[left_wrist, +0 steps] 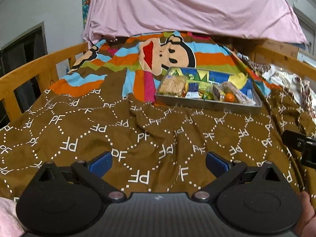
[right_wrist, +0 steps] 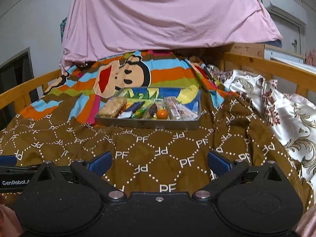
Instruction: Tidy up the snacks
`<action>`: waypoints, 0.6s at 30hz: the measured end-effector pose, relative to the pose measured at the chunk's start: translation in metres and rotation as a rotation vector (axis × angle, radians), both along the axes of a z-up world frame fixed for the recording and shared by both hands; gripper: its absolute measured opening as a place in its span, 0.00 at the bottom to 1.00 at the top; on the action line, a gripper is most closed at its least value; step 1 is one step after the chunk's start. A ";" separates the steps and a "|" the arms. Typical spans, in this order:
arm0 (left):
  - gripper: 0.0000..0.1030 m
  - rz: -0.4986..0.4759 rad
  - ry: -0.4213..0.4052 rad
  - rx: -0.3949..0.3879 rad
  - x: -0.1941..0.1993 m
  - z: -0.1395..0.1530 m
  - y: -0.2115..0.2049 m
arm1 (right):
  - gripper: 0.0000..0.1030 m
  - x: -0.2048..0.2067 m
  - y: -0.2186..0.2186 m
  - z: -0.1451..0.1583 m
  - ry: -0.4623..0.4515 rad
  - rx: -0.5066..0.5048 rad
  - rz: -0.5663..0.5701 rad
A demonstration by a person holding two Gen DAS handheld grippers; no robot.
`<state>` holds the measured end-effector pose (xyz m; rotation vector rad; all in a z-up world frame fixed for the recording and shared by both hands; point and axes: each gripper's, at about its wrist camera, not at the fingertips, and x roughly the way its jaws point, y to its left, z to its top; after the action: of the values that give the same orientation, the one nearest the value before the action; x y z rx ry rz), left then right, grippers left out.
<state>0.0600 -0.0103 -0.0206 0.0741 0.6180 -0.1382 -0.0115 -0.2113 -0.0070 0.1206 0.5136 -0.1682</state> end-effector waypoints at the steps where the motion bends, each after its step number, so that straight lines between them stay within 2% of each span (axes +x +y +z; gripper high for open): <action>1: 1.00 0.001 0.002 0.007 0.000 -0.001 -0.001 | 0.99 0.000 0.000 -0.001 0.006 0.003 -0.003; 12: 1.00 0.048 0.091 0.030 0.011 -0.009 0.001 | 0.99 0.007 0.002 -0.009 0.071 -0.013 -0.009; 18: 1.00 0.044 0.093 0.037 0.009 -0.010 -0.001 | 0.99 0.008 0.002 -0.010 0.080 -0.011 -0.007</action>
<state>0.0690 -0.0110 -0.0308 0.0900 0.7147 -0.0875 -0.0033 -0.2094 -0.0168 0.1048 0.5924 -0.1830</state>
